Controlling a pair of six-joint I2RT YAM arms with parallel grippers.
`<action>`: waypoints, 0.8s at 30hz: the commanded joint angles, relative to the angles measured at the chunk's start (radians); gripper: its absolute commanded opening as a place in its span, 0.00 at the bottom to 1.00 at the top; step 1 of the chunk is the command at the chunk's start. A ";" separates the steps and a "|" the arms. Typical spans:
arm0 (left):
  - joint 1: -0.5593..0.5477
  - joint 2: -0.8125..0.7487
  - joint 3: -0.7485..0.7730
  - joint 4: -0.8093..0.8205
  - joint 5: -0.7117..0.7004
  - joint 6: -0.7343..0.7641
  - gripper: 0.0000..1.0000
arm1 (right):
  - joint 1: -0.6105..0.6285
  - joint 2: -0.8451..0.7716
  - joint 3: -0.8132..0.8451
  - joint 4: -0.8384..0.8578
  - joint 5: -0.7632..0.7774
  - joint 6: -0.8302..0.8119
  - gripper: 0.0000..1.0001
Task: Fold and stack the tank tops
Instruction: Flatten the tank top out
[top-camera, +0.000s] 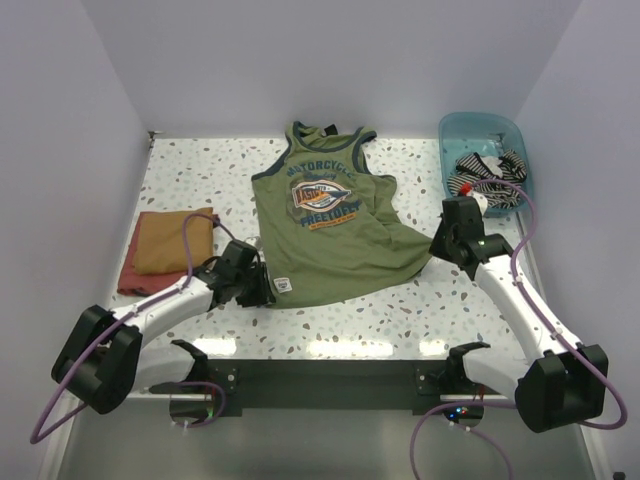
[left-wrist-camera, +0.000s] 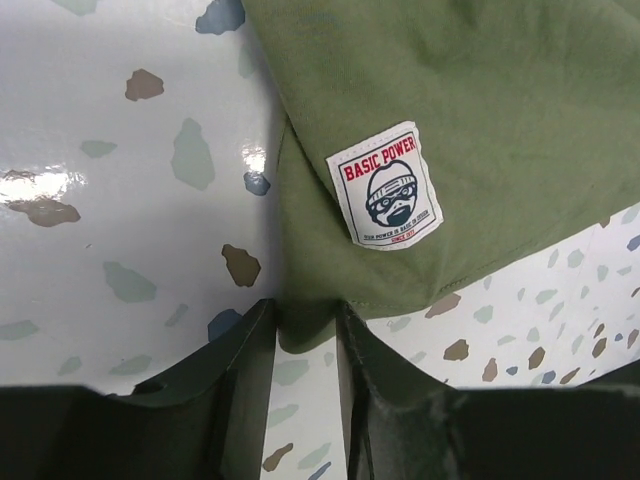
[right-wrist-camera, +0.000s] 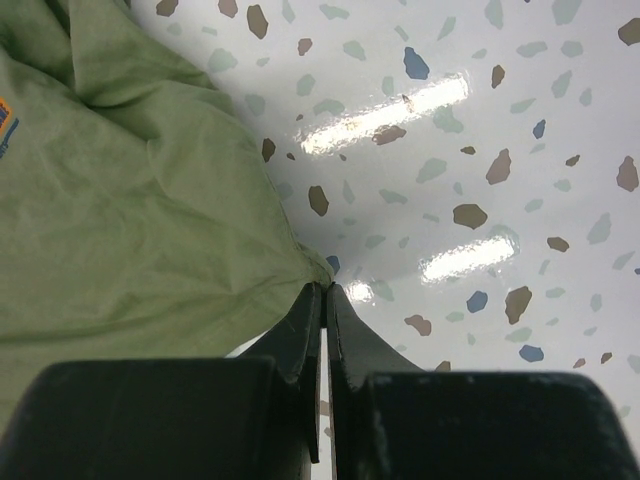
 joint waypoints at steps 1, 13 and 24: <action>-0.014 0.003 0.036 0.017 -0.034 -0.013 0.34 | -0.002 -0.001 0.019 0.019 -0.012 -0.009 0.00; -0.008 -0.087 0.276 -0.138 -0.083 0.024 0.00 | -0.017 -0.001 0.170 -0.027 -0.005 -0.030 0.00; 0.144 -0.072 1.202 -0.390 -0.169 0.097 0.00 | -0.111 0.065 0.836 -0.179 -0.072 -0.015 0.00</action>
